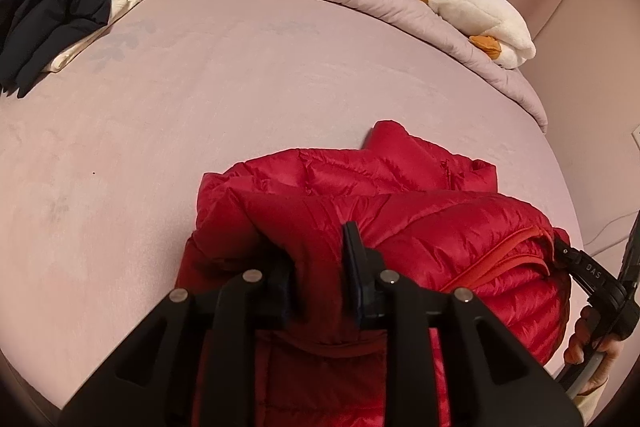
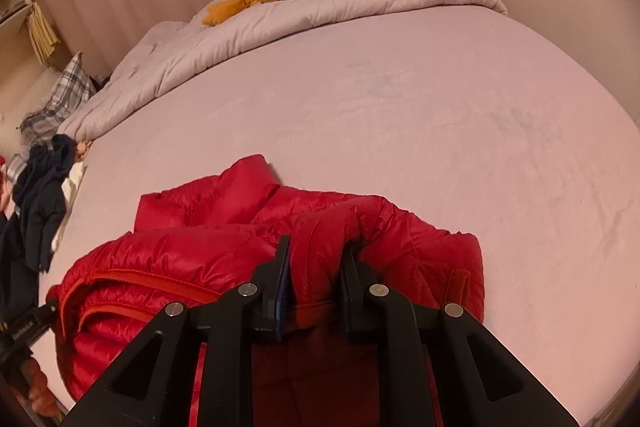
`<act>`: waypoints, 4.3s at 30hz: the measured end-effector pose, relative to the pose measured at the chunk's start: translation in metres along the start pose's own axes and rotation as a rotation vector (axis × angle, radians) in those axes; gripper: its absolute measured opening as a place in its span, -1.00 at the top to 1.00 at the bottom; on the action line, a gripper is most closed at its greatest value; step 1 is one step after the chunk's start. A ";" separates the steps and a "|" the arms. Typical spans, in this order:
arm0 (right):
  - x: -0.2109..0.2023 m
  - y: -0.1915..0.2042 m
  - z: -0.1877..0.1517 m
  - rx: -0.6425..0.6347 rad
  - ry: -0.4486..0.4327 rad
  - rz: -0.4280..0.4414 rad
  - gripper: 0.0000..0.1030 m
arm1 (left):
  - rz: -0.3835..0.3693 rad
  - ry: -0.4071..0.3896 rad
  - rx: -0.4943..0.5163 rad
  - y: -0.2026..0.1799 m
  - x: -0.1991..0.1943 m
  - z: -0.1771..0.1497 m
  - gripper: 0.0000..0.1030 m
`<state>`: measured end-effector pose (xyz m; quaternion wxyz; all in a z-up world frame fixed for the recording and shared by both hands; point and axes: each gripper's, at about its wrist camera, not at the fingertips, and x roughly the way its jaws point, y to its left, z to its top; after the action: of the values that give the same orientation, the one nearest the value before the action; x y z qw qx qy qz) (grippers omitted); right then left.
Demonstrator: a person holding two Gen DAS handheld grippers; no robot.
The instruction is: Fold large clothes
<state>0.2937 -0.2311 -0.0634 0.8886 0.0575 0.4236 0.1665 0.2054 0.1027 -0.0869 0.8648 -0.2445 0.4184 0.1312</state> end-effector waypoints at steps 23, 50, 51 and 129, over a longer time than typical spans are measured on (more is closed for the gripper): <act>-0.068 -0.002 0.005 -0.034 -0.158 0.002 -0.04 | -0.127 -0.143 -0.065 0.008 -0.097 0.001 -0.52; -0.033 -0.039 -0.029 0.043 0.035 0.128 0.74 | -0.025 -0.019 -0.002 0.028 -0.032 -0.020 0.71; -0.040 -0.038 -0.027 0.051 0.012 0.134 0.77 | -0.033 -0.037 -0.003 0.025 -0.036 -0.016 0.71; 0.045 -0.066 -0.047 0.276 0.261 0.478 0.13 | -0.305 0.204 -0.185 0.045 0.012 -0.040 0.19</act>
<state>0.2998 -0.2790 -0.1425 0.7462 0.2540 0.5271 0.3177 0.1669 0.1201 -0.1321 0.8017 -0.3955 0.4480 0.0114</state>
